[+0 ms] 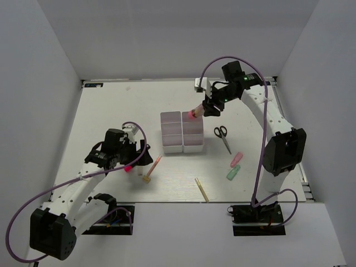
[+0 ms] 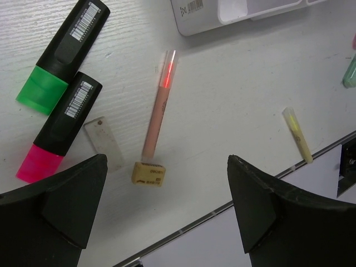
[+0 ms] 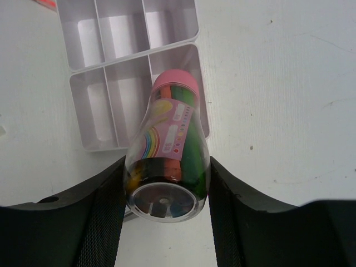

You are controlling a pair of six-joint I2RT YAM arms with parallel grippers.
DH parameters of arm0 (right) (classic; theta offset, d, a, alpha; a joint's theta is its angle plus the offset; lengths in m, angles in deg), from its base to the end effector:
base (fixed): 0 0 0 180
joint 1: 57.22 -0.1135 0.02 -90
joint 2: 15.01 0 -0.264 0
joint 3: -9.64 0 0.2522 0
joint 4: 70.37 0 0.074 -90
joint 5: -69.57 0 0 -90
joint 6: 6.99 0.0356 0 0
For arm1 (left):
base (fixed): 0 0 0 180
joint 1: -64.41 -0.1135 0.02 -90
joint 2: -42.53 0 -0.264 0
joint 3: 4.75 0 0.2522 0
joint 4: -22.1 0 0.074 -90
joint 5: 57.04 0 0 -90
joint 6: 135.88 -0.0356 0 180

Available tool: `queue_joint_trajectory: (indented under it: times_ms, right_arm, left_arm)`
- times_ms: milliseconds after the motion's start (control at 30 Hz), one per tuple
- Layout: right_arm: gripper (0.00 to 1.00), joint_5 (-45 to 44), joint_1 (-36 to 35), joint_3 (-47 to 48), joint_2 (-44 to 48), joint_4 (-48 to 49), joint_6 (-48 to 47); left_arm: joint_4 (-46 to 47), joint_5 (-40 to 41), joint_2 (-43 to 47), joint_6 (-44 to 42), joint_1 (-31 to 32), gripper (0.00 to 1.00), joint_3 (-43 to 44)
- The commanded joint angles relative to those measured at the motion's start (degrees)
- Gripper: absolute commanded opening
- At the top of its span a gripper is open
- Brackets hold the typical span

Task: Sort the stationery into containers
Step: Place the stationery in the storage box.

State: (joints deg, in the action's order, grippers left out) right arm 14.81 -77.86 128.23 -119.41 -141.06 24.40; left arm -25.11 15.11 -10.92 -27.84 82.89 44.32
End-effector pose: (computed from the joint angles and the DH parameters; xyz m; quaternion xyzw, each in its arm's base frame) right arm 0.3550 0.1557 0.3451 -0.6492 0.6473 0.1847 0.3540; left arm 0.1685 -0.0678 0.2218 0.0546 0.9327 -0.2410 0.2627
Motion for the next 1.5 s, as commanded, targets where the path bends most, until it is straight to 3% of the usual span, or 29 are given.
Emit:
queue_joint_trajectory:
  times_ms: [0, 533, 667, 967, 1100, 1267, 1300, 1367, 1467]
  right_arm:
    - [0.0, -3.6, -1.6, 0.2, 0.1, 3.1, 2.2]
    - [0.0, -11.3, -4.3, 0.5, -4.8, -0.5, -0.2]
    - [0.22, -11.3, -4.8, 1.4, -5.5, -1.0, 0.2]
    - [0.18, -9.1, -5.9, 7.4, -7.1, -0.9, 1.0]
    - [0.34, -8.4, -6.9, 10.0, -8.9, -2.2, 1.0]
    - [0.45, -9.0, -7.7, 10.7, -9.5, -1.6, 1.9]
    - [0.62, -9.1, -7.9, 10.6, -9.7, -1.5, 2.2]
    - [0.62, -9.4, -8.0, 10.4, -9.6, -1.4, 2.3]
    - [0.79, -9.8, -7.8, 10.5, -9.4, -1.1, 2.8]
  left_arm:
    - [-0.2, -1.4, 1.6, -0.1, -0.2, 1.0, 2.0]
    - [-0.3, -1.1, 2.3, -0.2, -0.1, 1.0, 1.8]
    - [-0.2, -1.1, 2.1, -0.3, -0.1, 1.0, 1.8]
    - [-0.2, -1.0, 1.6, -0.3, -0.2, 1.0, 1.7]
    - [0.0, -0.9, 1.3, -0.2, -0.1, 1.0, 1.5]
    - [-0.3, -0.8, 1.2, -0.2, -0.2, 1.0, 1.6]
    - [-0.2, -1.0, 1.2, -0.2, -0.1, 1.0, 1.5]
    - [0.0, -1.0, 1.2, -0.2, -0.2, 1.0, 1.6]
    - [-0.1, -0.9, 1.2, -0.2, -0.2, 1.0, 1.6]
